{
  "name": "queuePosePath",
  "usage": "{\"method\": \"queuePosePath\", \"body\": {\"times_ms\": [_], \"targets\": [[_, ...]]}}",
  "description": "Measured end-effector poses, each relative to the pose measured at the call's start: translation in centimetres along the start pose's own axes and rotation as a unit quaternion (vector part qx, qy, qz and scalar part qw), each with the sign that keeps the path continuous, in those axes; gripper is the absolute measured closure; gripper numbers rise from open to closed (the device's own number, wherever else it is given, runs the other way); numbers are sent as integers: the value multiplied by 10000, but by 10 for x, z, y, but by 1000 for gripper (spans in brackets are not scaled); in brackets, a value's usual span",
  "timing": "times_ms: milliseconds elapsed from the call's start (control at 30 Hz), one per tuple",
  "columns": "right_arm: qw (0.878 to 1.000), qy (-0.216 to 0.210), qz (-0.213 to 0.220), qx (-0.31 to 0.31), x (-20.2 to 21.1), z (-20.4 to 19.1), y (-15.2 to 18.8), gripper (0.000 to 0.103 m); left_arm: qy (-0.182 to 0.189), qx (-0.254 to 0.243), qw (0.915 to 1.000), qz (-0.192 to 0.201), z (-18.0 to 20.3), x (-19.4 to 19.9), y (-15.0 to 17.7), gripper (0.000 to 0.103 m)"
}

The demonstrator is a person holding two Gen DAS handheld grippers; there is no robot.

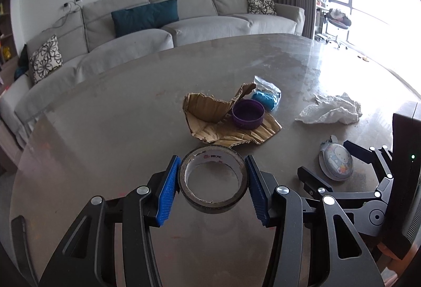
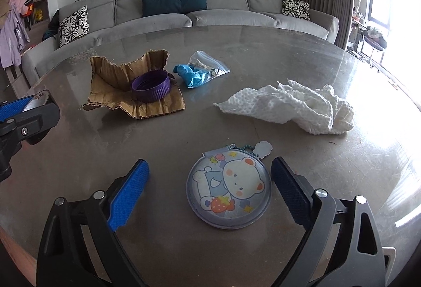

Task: Collect trash
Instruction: 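Grasp the round cartoon tin lid with the right tool while the left tool holds the tape, then carry tape and tin lid to the bin and open the left tool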

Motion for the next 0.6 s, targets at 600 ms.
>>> {"method": "queuePosePath", "body": {"times_ms": [600], "targets": [[9961, 167, 775, 399, 84, -11, -14, 47, 78, -273, 9990, 335, 32, 51, -5, 52]]}}
Point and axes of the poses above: each gripper's, at about its wrist camera, not at the fingertips, and x roughly against the way its jaws point, z to its right, y to its underside, the point moved 4 cm from there along -x, roughly the way its jaws point, and after that the axes turned 13 degrees about -y, right-handed, at the moved point
